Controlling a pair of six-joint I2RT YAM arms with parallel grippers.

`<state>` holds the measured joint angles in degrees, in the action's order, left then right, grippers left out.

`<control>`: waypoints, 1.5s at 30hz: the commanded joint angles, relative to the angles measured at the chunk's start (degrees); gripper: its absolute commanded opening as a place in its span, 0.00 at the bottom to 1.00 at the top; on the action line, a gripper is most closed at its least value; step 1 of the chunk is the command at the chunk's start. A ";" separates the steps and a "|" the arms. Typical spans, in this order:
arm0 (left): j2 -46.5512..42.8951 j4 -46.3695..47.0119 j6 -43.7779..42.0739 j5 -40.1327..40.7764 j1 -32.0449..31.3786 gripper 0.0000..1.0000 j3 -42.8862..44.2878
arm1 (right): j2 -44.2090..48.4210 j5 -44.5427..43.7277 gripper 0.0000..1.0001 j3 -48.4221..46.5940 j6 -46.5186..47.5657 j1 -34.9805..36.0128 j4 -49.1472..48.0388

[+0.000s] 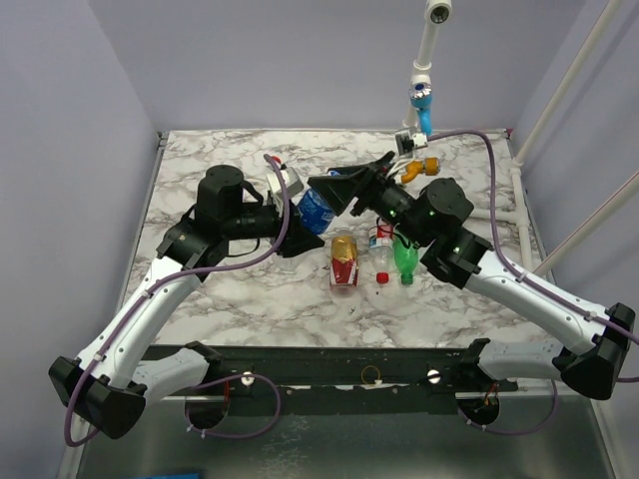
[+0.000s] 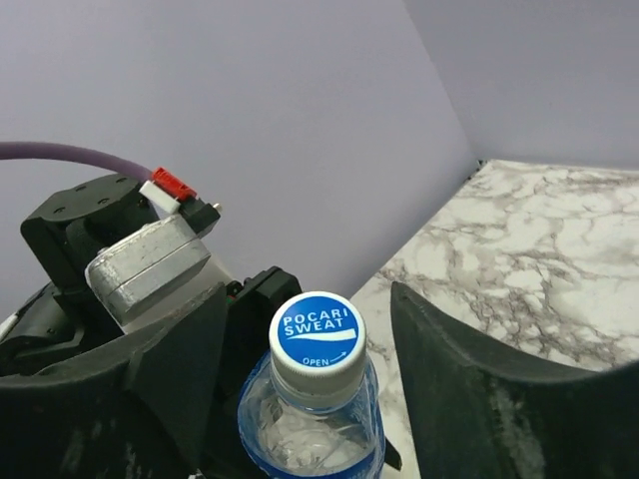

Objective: Unscrew the bottle caps

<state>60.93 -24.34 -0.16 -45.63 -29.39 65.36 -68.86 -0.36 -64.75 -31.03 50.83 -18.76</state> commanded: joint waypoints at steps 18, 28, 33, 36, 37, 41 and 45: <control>-1.42 2.22 -8.18 11.52 0.12 0.30 -0.41 | -5.92 -4.81 0.57 -15.19 -2.60 0.15 20.94; -1.25 2.62 -7.05 10.25 0.12 0.30 -0.32 | -3.97 -4.90 0.23 -13.03 -3.09 0.17 16.85; -0.78 2.63 -5.13 7.92 0.12 0.30 0.51 | -3.34 -3.96 0.02 -13.36 -1.15 0.15 15.33; -0.46 2.63 -2.87 2.25 0.12 0.30 2.22 | -2.31 0.84 0.00 -12.27 1.42 0.19 11.89; -0.38 2.62 -1.64 -0.82 0.12 0.30 3.04 | -1.58 4.01 0.01 -11.54 2.70 0.19 9.75; 0.56 2.61 4.88 -13.79 0.11 0.30 6.00 | 1.34 18.11 0.01 -8.11 7.67 0.07 2.28; 1.38 2.93 10.32 -22.50 0.12 0.31 7.44 | 1.84 33.70 0.01 -8.29 9.08 0.06 -0.54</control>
<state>61.14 -22.90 0.45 -52.97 -29.26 69.63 -68.07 11.07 -73.76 -25.63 49.87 -12.53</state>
